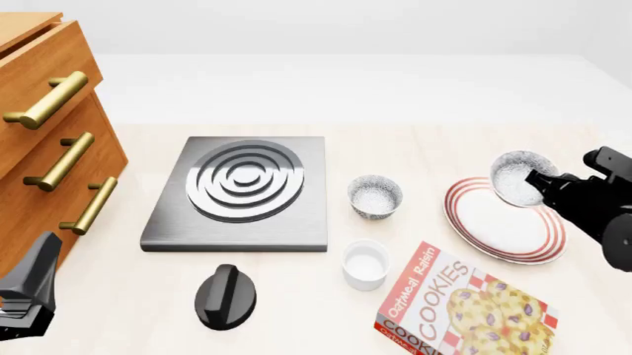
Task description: Pick the akita bowl next to the plate and place it on the plate.
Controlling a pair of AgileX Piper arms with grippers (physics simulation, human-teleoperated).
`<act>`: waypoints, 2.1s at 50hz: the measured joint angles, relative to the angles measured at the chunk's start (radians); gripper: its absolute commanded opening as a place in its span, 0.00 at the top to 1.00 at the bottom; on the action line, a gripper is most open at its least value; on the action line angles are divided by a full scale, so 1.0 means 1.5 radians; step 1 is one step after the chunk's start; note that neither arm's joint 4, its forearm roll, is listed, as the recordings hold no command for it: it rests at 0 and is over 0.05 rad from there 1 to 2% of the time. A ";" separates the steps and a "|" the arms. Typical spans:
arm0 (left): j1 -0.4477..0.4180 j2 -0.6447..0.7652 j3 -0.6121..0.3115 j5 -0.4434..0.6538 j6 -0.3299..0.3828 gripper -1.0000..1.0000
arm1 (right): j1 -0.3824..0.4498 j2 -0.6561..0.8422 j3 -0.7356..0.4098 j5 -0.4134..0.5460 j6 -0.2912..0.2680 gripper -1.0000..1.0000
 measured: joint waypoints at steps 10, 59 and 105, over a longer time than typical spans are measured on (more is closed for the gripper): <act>0.000 0.000 0.000 0.000 0.000 0.00 | 0.001 0.017 0.011 -0.019 -0.010 1.00; 0.000 0.000 0.000 0.000 0.000 0.00 | 0.000 0.124 0.022 -0.092 -0.040 1.00; 0.000 0.000 0.000 0.000 0.000 0.00 | 0.002 0.154 0.016 -0.109 -0.044 0.00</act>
